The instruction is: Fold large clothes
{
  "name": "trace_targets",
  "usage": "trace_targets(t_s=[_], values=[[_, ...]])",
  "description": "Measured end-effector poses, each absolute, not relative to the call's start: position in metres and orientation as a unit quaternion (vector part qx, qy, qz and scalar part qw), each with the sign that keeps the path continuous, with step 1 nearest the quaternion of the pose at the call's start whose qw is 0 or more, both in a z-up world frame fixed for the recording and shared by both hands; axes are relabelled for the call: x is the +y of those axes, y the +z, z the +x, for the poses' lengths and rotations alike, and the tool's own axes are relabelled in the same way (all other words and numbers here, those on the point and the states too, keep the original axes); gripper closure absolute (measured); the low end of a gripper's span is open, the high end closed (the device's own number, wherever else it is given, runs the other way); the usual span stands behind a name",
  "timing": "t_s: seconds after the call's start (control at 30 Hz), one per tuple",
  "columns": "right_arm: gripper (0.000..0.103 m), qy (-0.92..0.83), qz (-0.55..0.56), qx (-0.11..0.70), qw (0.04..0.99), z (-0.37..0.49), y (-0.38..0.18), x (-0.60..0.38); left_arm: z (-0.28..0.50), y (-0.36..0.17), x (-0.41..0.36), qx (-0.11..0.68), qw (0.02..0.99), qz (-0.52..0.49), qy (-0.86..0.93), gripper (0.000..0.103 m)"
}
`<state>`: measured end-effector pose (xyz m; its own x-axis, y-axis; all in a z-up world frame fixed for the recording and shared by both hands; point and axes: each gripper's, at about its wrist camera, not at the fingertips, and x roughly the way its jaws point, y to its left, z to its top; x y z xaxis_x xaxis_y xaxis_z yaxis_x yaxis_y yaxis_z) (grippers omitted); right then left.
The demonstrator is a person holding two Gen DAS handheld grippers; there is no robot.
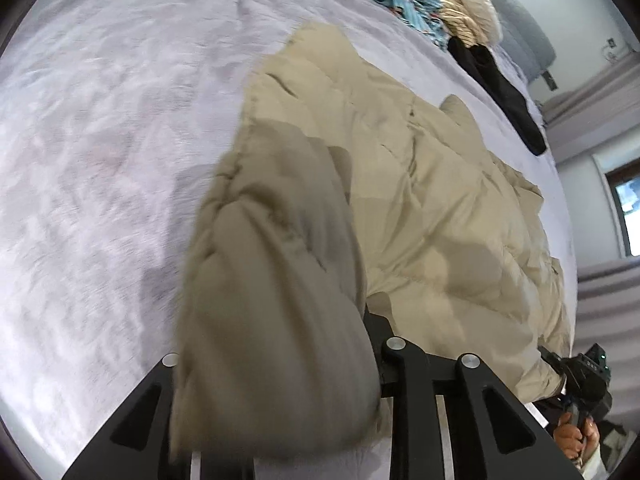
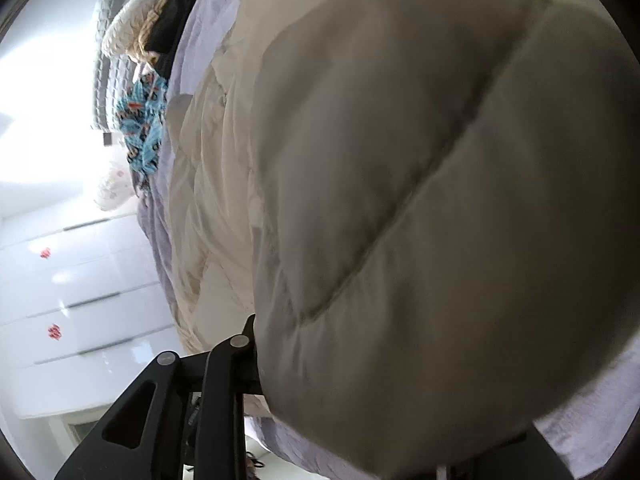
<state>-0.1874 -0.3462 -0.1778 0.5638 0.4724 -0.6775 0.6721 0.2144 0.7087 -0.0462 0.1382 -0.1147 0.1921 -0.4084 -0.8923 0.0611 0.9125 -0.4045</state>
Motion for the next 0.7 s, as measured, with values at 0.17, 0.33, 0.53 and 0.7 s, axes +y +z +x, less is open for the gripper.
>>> trace_targets(t_s=[0.17,0.33,0.53,0.7], values=[[0.063,-0.076,0.569,0.494,0.653,-0.186,-0.154,-0.344,-0.063,-0.088,0.152,0.601,0.785,-0.104,-0.107,0.074],[0.063,-0.092,0.555,0.511,0.65,-0.193,-0.148,-0.346,-0.067,-0.089,0.175,0.609,0.788,-0.079,-0.042,0.074],[0.063,-0.088,0.528,0.527,0.66,-0.207,-0.135,-0.342,-0.076,-0.075,0.186,0.61,0.789,-0.072,-0.013,0.074],[0.063,-0.064,0.491,0.546,0.676,-0.206,-0.117,-0.327,-0.09,-0.053,0.18,0.615,0.785,-0.065,-0.011,0.074]])
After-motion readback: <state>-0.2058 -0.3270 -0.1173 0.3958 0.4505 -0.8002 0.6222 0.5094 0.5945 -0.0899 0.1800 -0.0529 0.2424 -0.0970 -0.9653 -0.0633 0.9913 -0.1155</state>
